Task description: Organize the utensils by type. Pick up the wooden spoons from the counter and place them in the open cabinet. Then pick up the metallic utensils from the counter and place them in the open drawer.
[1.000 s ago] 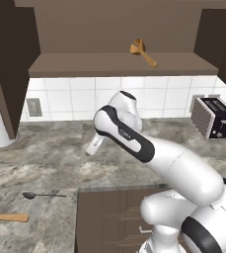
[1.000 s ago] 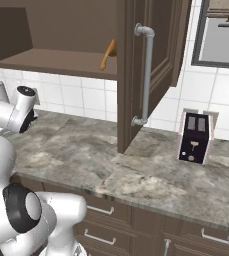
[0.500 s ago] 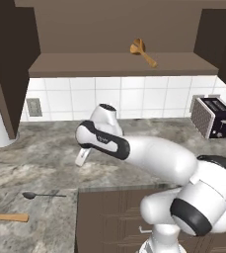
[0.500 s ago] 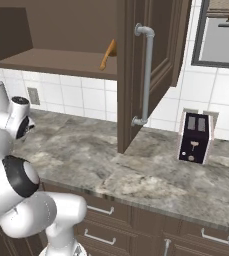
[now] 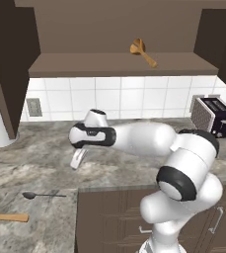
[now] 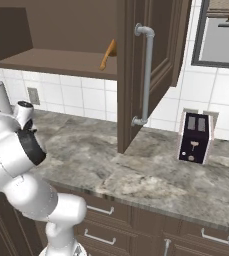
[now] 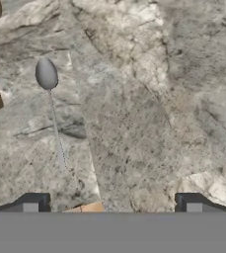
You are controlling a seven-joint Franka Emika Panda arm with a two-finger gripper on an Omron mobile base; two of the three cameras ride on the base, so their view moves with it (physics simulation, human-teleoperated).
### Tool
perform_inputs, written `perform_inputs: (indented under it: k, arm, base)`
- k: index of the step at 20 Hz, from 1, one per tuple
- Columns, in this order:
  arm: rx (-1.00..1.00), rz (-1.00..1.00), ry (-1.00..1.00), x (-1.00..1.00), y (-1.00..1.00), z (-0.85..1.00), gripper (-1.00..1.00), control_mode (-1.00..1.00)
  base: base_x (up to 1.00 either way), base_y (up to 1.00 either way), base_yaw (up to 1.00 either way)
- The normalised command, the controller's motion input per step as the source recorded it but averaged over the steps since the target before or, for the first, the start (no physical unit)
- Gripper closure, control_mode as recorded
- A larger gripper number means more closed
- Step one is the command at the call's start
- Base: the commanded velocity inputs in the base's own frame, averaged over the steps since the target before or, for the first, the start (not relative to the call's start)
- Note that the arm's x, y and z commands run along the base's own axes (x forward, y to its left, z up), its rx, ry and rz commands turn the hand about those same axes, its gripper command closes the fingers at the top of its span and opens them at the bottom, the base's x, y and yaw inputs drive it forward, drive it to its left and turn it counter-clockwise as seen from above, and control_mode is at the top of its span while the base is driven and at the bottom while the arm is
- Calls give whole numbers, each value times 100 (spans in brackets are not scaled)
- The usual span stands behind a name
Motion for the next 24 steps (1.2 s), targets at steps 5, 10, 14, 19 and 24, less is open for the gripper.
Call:
perform_inputs:
  k: [5,10,14,19,24]
  arm:
    - [-12,1,1,11,21,-30,-100,-100]
    - [-2,0,-1,0,27,-20,-100,-100]
    - [0,0,8,0,17,-17,-100,-100]
    - [0,0,5,0,26,-12,-100,-100]
    - [0,0,0,-3,22,0,-100,-100]
  base:
    - [0,0,0]
    - [0,0,0]
    - [0,0,0]
    - [0,0,0]
    - [0,0,0]
